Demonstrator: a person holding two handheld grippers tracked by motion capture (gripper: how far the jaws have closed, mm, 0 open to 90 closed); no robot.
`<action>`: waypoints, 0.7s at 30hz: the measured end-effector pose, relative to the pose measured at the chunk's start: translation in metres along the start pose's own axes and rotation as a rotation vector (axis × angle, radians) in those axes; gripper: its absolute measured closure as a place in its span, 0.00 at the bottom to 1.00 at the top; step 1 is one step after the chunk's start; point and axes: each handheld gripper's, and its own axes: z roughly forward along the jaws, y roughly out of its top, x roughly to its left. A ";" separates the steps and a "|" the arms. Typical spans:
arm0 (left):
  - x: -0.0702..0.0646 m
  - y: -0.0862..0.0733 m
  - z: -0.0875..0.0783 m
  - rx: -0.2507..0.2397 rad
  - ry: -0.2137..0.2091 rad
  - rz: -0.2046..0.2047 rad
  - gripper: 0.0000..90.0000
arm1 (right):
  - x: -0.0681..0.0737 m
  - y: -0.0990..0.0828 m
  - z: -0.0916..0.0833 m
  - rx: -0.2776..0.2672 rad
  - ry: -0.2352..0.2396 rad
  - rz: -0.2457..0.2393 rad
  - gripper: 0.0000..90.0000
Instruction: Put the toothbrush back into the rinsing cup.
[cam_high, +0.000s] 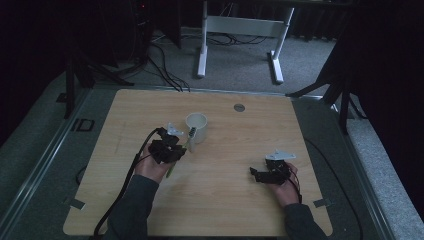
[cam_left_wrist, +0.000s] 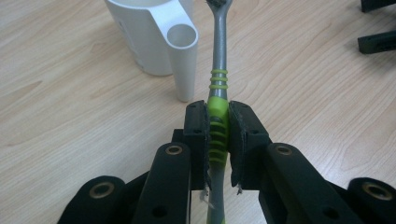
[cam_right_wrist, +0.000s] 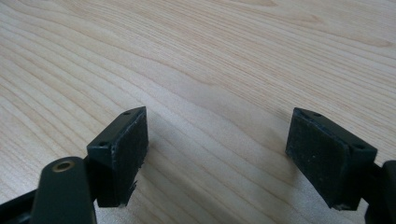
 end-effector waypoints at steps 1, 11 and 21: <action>0.000 0.000 0.000 -0.006 0.001 0.000 0.88 | 0.000 0.000 0.000 0.000 0.000 0.000 0.23; 0.000 0.000 -0.002 -0.044 0.014 0.002 0.88 | 0.000 0.000 0.000 -0.001 -0.001 -0.002 0.23; -0.001 0.000 -0.004 -0.077 0.024 0.010 0.88 | 0.000 0.000 0.000 0.000 0.000 -0.001 0.23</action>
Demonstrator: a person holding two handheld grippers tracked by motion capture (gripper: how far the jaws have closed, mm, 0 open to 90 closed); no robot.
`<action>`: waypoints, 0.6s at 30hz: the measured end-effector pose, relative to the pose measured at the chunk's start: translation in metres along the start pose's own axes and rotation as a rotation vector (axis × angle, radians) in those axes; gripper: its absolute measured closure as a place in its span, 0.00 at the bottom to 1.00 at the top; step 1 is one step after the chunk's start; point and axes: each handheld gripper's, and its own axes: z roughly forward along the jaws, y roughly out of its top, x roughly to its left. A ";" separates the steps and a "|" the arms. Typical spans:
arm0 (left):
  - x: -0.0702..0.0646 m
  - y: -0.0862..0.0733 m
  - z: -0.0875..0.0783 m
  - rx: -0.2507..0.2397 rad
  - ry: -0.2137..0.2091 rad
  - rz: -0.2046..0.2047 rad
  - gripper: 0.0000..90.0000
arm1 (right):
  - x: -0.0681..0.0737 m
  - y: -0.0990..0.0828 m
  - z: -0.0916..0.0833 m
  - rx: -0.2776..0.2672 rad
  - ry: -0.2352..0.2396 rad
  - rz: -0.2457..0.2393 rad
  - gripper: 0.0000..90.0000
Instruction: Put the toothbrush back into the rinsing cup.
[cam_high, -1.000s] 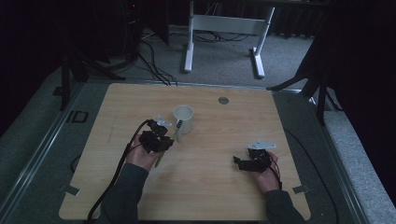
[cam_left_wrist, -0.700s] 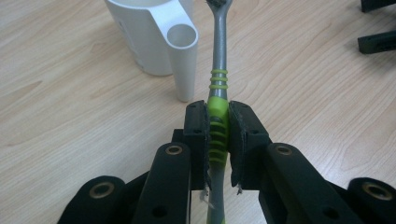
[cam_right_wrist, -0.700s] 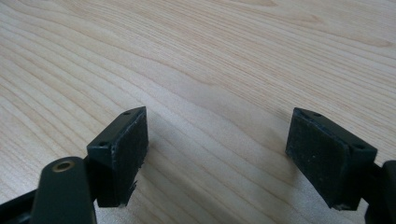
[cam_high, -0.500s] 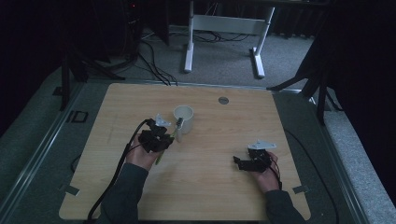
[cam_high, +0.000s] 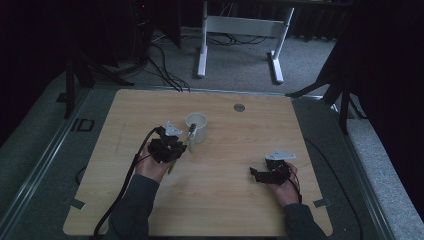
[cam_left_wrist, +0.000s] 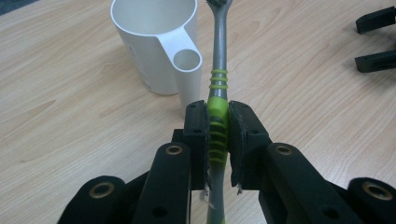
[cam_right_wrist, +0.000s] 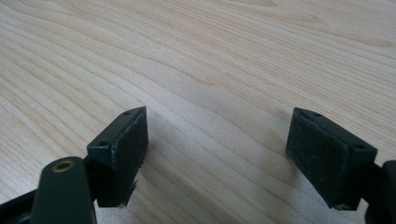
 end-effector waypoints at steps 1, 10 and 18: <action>0.000 0.000 0.000 -0.003 0.002 0.001 0.88 | 0.000 0.000 0.000 0.000 0.000 0.001 0.23; 0.000 0.000 -0.001 -0.028 0.012 0.003 0.88 | 0.000 0.000 0.000 0.000 0.000 -0.001 0.23; 0.000 0.001 0.000 -0.052 0.011 -0.002 0.88 | 0.000 0.000 0.000 0.000 0.000 -0.001 0.23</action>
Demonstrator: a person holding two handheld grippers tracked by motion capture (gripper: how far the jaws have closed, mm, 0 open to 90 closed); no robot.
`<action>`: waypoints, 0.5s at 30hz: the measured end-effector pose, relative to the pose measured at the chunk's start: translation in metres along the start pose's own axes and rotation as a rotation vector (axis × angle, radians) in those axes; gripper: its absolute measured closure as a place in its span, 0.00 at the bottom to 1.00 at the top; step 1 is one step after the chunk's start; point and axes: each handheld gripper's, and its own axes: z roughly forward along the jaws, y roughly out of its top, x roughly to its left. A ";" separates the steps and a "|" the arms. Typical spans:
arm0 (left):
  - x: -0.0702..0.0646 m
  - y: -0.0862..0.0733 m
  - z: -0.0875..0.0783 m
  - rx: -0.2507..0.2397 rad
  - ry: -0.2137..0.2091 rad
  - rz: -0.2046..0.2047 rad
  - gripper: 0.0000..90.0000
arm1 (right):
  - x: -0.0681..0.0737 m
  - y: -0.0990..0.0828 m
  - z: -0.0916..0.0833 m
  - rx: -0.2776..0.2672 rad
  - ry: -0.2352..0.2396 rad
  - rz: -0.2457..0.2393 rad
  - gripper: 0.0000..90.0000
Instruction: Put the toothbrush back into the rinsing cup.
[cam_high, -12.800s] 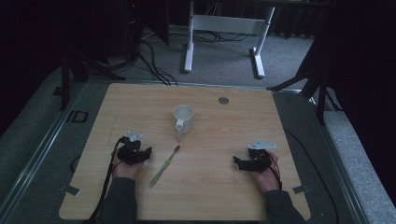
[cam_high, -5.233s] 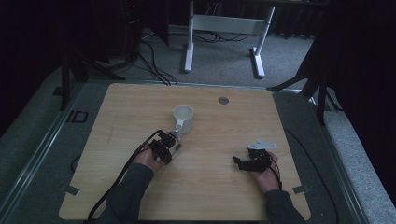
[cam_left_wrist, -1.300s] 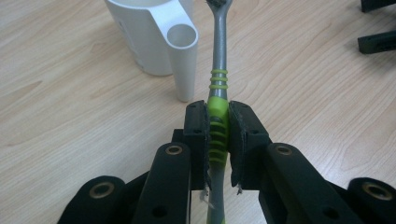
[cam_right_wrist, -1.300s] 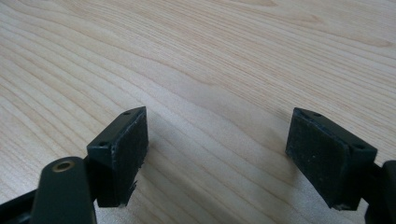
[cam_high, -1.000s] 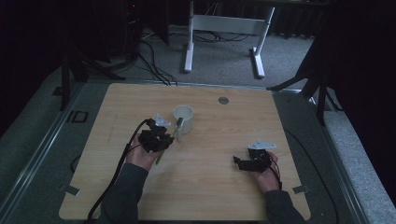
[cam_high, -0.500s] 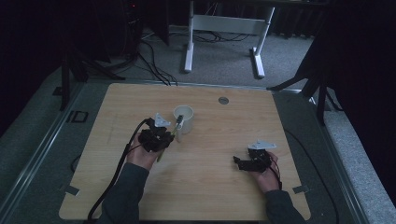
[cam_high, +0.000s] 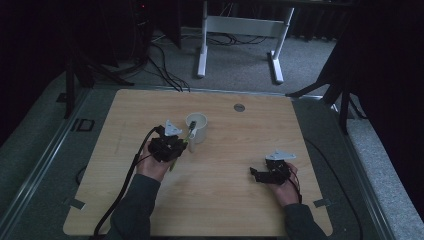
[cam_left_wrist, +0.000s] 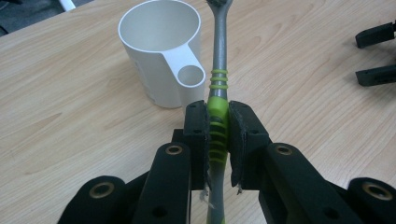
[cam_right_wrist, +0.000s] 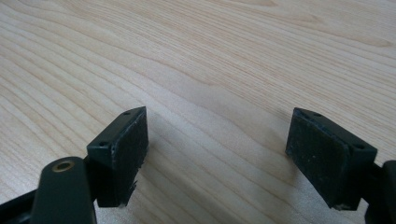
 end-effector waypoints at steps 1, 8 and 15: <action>0.000 0.000 0.000 0.000 0.000 0.000 0.88 | 0.000 0.000 0.000 0.000 0.000 0.000 0.23; 0.000 0.000 0.000 -0.011 0.004 0.004 0.88 | 0.000 0.000 0.000 0.000 0.000 -0.001 0.23; -0.001 0.000 -0.001 -0.043 0.015 0.001 0.88 | 0.000 0.000 0.000 -0.001 0.000 0.001 0.23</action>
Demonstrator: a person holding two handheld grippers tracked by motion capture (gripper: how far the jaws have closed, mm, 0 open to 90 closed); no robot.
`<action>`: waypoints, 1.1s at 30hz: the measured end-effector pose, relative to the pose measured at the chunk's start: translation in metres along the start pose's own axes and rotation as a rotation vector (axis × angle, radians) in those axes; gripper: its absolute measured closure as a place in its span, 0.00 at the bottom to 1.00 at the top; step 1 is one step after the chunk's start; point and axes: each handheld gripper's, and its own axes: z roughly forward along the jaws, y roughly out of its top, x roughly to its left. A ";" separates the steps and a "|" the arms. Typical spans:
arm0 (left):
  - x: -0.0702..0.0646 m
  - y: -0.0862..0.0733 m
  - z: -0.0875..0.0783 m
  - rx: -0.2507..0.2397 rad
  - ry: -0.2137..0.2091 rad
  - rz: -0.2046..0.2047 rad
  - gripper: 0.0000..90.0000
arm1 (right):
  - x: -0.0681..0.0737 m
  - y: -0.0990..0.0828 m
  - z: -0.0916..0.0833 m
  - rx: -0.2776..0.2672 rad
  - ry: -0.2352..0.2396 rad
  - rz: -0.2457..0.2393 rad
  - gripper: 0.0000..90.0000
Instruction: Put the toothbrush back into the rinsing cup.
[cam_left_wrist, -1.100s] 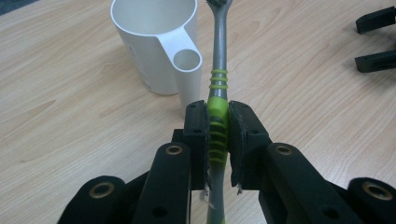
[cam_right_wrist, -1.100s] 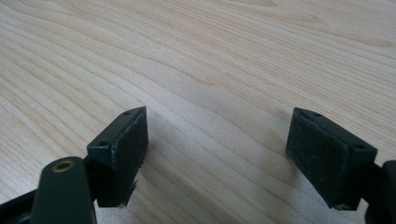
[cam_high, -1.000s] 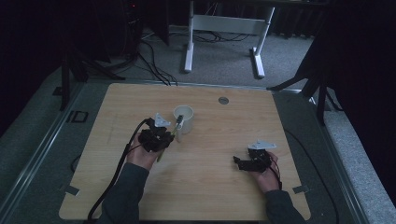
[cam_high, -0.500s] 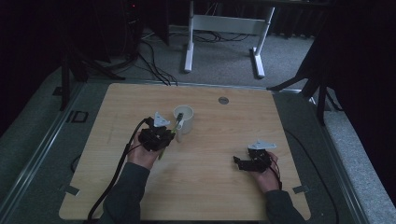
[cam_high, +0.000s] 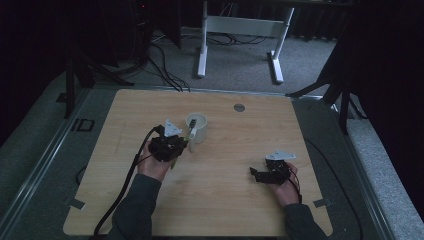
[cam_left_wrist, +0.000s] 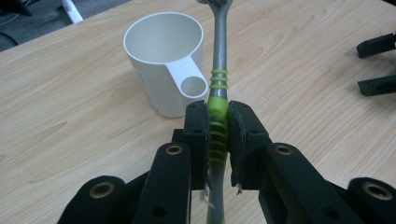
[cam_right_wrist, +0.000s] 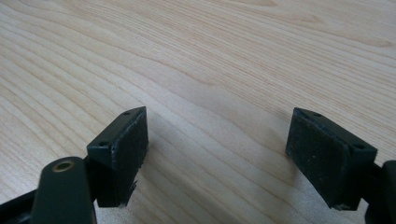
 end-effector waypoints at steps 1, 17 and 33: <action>0.000 0.000 0.000 -0.004 0.002 0.000 0.88 | 0.000 0.000 0.000 0.001 0.000 0.001 0.23; 0.002 0.001 -0.004 -0.065 0.013 -0.015 0.88 | 0.000 0.000 0.000 0.001 0.001 0.002 0.23; 0.005 0.002 -0.005 -0.117 -0.006 -0.020 0.88 | 0.000 0.000 0.000 -0.001 0.000 -0.001 0.23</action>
